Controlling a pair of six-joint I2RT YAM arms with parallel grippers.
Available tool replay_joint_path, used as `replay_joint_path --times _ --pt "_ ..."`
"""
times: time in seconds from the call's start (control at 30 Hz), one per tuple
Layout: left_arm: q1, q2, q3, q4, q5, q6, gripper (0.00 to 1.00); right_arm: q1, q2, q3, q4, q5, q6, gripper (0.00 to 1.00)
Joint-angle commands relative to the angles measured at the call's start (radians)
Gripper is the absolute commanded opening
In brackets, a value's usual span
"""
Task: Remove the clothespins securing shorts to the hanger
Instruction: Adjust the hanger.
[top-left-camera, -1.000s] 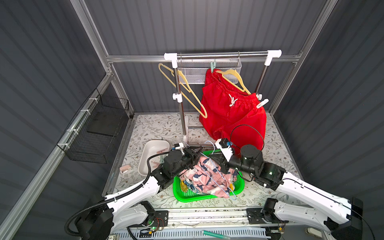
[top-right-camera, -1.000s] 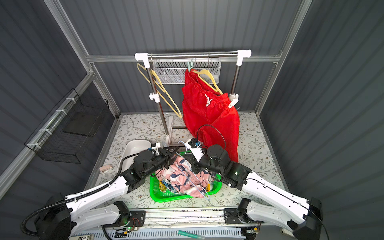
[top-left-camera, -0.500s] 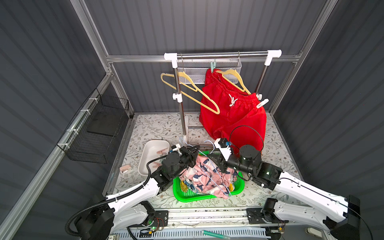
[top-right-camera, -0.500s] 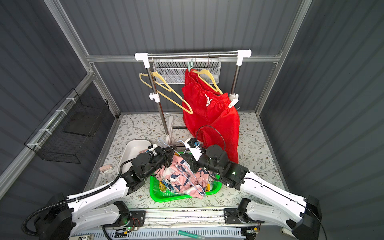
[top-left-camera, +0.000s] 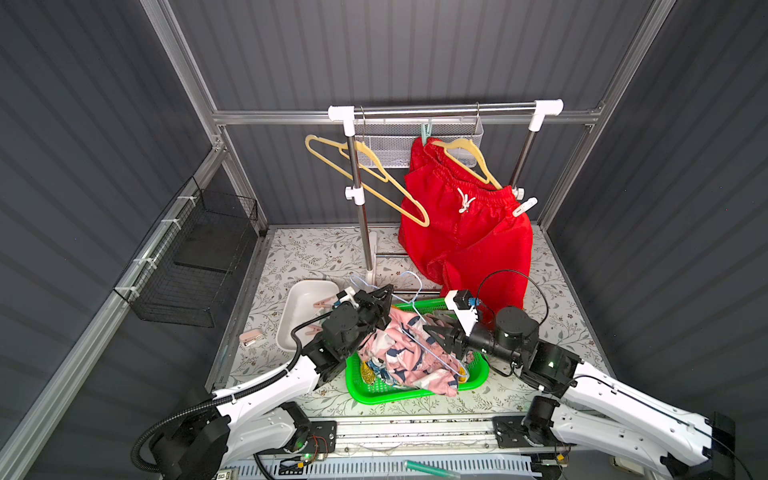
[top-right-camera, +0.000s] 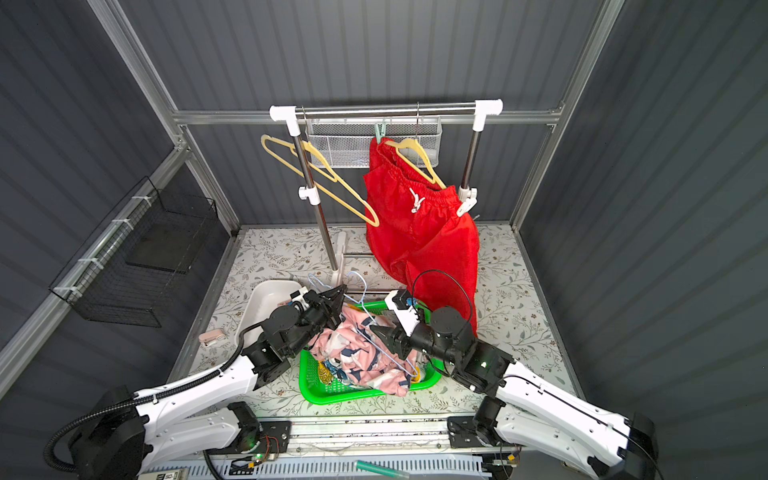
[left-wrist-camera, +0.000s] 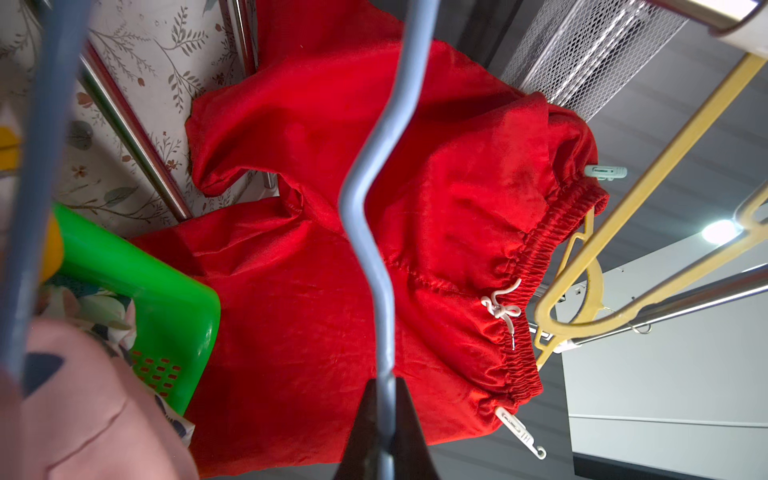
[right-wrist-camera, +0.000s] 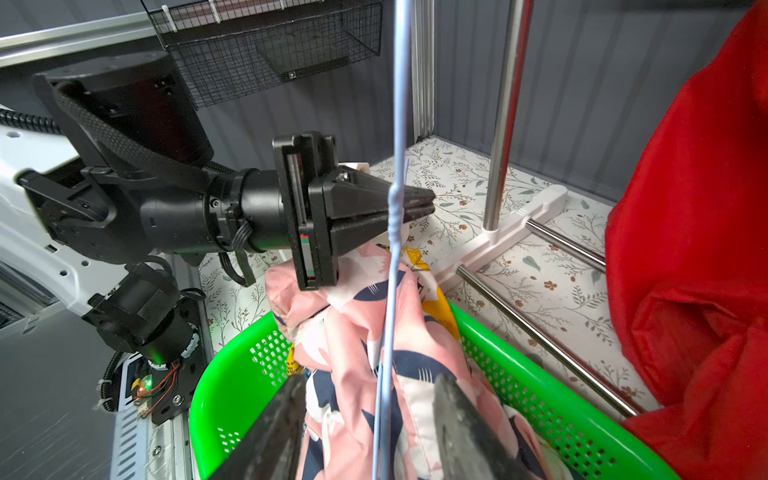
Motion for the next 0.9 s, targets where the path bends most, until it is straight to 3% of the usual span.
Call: replay_joint_path --times 0.0,0.17,0.4,0.6,0.87 --pt "0.005 -0.007 0.013 0.055 -0.040 -0.019 0.00 -0.017 -0.044 -0.043 -0.055 -0.026 0.035 0.52" --pt "0.016 -0.010 0.022 0.058 -0.046 -0.028 0.00 -0.065 -0.140 -0.115 -0.128 -0.077 0.057 0.52" --pt "0.052 -0.012 0.037 0.067 -0.038 -0.045 0.00 -0.071 -0.225 -0.157 -0.168 -0.049 0.092 0.48" --pt "0.103 -0.016 0.056 0.061 -0.005 -0.057 0.00 -0.071 -0.200 -0.161 -0.155 -0.043 0.082 0.33" --pt "0.146 -0.024 0.068 0.043 0.031 -0.066 0.00 -0.071 -0.155 -0.117 -0.134 -0.016 0.041 0.04"
